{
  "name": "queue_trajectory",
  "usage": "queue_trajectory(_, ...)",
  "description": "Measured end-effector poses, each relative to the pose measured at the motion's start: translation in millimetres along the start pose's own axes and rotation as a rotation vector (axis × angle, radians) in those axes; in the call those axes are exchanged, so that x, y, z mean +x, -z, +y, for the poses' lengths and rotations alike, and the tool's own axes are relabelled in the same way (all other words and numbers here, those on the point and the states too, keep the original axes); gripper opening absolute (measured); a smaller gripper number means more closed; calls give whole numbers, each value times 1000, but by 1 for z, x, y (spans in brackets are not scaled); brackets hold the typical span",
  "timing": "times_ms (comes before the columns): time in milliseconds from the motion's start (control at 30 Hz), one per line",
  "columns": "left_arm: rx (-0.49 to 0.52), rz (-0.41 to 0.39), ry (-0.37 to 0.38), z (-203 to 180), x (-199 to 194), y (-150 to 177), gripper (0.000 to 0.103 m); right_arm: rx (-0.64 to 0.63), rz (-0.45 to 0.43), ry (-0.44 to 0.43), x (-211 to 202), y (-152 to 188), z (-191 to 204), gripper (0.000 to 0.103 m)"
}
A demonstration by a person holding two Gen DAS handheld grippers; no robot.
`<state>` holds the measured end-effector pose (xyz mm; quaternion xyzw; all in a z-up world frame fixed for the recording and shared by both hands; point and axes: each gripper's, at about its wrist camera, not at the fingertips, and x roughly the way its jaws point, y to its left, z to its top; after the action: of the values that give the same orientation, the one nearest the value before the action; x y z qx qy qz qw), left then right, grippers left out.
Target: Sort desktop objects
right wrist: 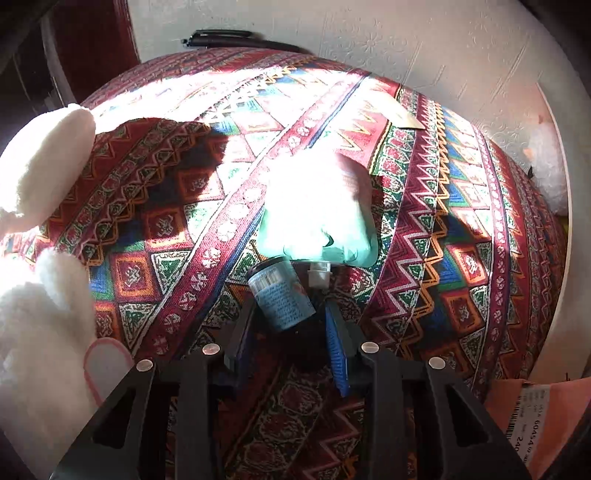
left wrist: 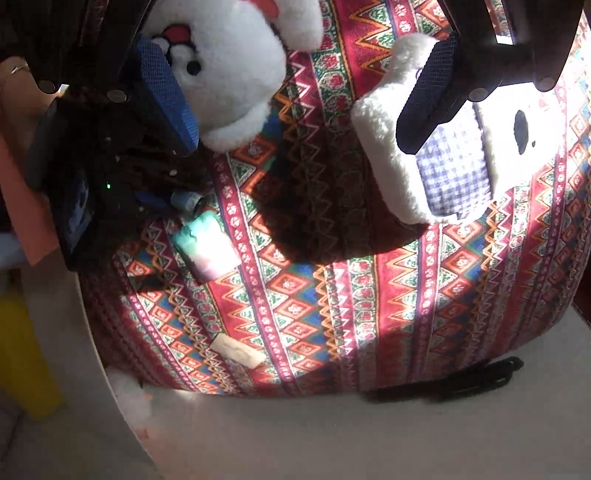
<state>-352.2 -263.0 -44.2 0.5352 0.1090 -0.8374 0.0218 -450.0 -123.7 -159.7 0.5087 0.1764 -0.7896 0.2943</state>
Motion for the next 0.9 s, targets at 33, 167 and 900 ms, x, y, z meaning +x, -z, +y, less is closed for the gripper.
queue_trajectory(33, -25, 22, 34, -4, 15, -10, 92, 57, -13, -2, -14, 6, -9, 26)
queue_trajectory(167, -82, 162, 133, -32, 95, -41, 92, 220, -136, -38, -97, 42, -40, 27)
queue_trajectory(900, -188, 98, 164, -109, 140, -52, 13, 263, -393, -6, -215, 94, -62, 26)
